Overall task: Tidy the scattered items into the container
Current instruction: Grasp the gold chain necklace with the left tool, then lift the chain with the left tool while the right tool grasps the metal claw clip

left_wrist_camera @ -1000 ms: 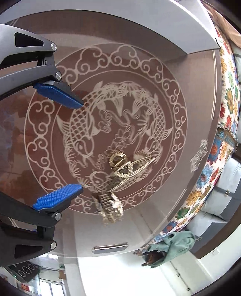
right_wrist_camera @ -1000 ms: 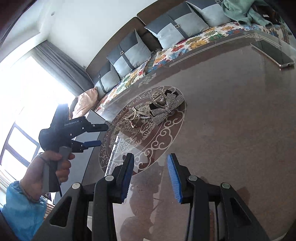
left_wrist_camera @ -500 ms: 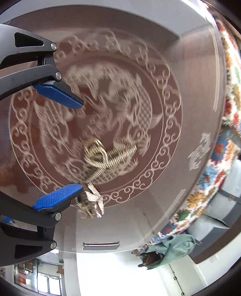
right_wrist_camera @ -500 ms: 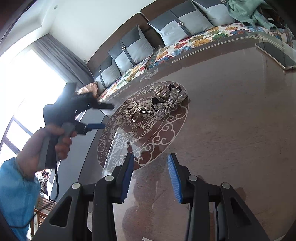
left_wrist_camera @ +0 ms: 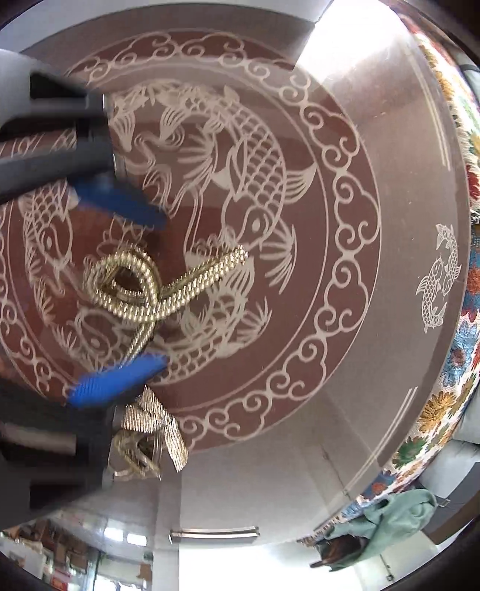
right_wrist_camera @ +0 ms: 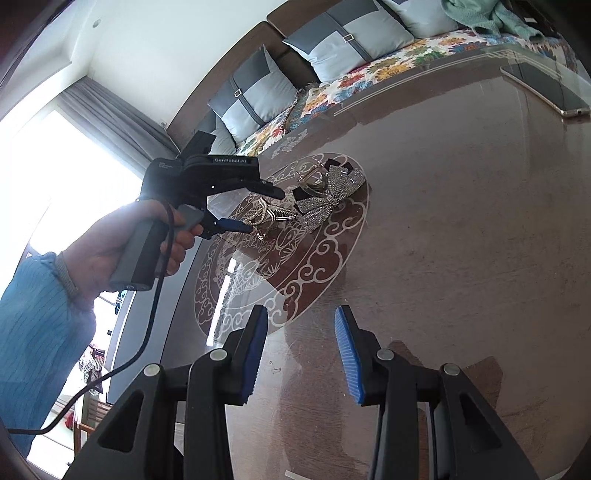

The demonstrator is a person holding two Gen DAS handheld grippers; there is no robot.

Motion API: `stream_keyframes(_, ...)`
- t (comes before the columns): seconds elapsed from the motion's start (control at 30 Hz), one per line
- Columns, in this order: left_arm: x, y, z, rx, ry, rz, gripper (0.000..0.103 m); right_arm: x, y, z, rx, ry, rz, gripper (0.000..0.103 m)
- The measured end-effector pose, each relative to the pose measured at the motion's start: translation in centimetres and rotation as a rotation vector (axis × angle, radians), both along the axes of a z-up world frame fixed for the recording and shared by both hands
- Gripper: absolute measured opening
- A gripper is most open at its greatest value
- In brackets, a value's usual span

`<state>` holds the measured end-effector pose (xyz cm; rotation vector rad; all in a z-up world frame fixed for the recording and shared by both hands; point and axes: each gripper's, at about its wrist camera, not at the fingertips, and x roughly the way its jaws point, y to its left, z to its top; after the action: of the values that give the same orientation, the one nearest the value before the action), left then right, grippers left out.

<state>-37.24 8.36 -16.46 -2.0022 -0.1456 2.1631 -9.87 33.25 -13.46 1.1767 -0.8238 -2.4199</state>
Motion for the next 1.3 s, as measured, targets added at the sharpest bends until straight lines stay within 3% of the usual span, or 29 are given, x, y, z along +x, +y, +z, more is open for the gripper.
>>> stream_keyframes(0.17,0.9,-0.4,0.6,-0.020,0.025,-0.033,0.051,-0.1,0.1,-0.2,0.006,-0.013,-0.010,0.039)
stream_keyframes(0.33,3.8,-2.8,2.4,0.043,0.075,-0.047,0.051,0.0,0.0,-0.1,0.020,-0.001,-0.003,0.039)
stream_keyframes(0.57,11.8,-7.8,3.8,0.033,0.139,-0.084,0.051,0.1,-0.5,0.5,0.054,0.041,0.015,0.039)
stream_keyframes(0.6,13.1,-8.5,3.9,0.030,0.147,-0.087,0.051,-0.1,-0.8,0.6,0.056,0.052,0.030,0.041)
stream_keyframes(0.63,14.1,-9.2,3.9,0.041,0.149,-0.085,0.051,-0.4,-1.1,0.7,0.063,0.058,0.052,0.048)
stream_keyframes(0.73,16.0,-10.1,3.9,0.073,0.156,-0.087,0.051,-2.9,-2.5,2.0,0.157,0.102,0.137,0.051)
stream_keyframes(0.83,17.2,-10.5,4.1,0.105,0.166,-0.094,0.051,-6.6,-4.1,3.9,0.379,0.223,0.234,0.052)
stream_keyframes(0.97,17.7,-10.5,4.2,0.123,0.183,-0.102,0.051,-11.9,-5.5,3.2,0.591,0.212,0.391,0.052)
stream_keyframes(1.03,18.0,-10.8,4.2,0.135,0.186,-0.100,0.051,-13.6,-5.6,2.6,0.630,0.209,0.419,0.052)
stream_keyframes(1.3,17.8,-12.1,3.9,0.158,0.178,-0.078,0.051,-17.1,-6.9,1.2,0.625,0.172,0.491,0.052)
